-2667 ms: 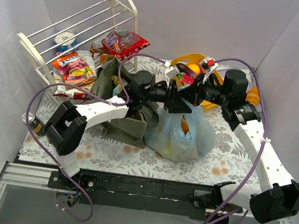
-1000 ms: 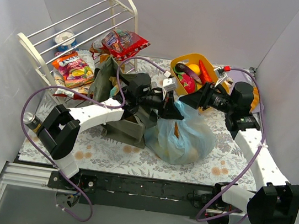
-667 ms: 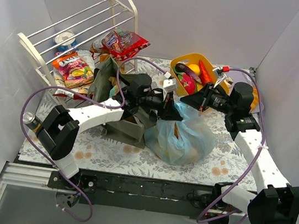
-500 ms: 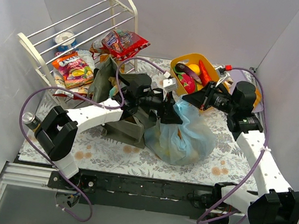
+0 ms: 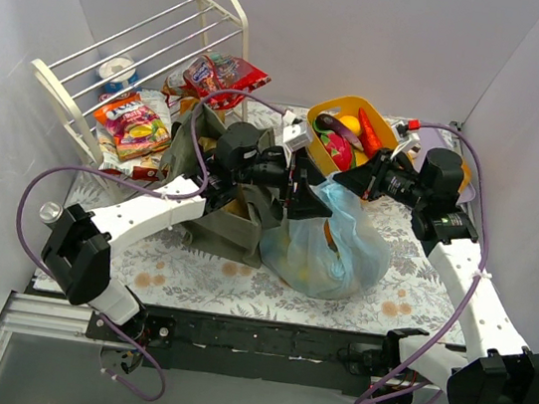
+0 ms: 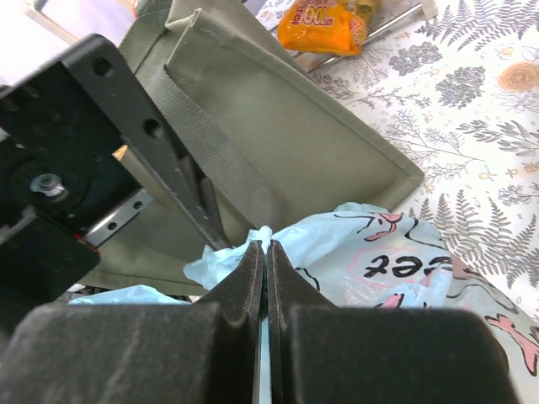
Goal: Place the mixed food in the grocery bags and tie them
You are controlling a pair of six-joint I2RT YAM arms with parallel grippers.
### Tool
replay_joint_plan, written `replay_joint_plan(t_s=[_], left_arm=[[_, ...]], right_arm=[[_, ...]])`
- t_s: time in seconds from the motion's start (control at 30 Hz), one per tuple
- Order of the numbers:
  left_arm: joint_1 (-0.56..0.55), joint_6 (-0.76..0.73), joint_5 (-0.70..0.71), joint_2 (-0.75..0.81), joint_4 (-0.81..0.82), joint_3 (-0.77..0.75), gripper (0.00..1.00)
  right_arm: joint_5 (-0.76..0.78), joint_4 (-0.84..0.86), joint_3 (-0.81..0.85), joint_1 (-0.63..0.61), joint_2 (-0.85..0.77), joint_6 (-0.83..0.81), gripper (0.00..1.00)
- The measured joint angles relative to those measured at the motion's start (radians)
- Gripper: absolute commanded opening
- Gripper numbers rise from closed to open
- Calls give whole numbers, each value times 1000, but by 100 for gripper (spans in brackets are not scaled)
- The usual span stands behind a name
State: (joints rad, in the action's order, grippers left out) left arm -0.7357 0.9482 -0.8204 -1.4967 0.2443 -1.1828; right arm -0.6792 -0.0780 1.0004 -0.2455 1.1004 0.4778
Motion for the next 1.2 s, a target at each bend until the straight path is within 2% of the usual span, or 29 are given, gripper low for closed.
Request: replay_joint_plan(t_s=[0.33,0.47,0.5,0.6,0.77,0.93,1.13,1.2], left_arm=[[-26,48,68,-31,-14,-58,98],[-30,54,122,-39,-39,-73,88],[-31,55,134,-40,-43,-76,81],[-31,57,169,-43,-57,-77,71],[-31,54,223,-55,-78,-77,64],[-31,51,256,-68,-88,-77,50],[-31,50,276,-71,-87,-74,39],[-31,51,281,-71,-86,-68,28]], right_arm=[[42,-37,0,0,0,-32,1],[50,-47,2,0,-1,-38,1],[52,-48,3,0,-2,-39,1],[53,-49,4,0,-5,-40,1],[68,-64,11,0,-17,-49,1],[79,-97,43,0,-31,-66,1],[105,-117,71,0,-56,-86,1],[113,-130,74,0,-63,-90,1]])
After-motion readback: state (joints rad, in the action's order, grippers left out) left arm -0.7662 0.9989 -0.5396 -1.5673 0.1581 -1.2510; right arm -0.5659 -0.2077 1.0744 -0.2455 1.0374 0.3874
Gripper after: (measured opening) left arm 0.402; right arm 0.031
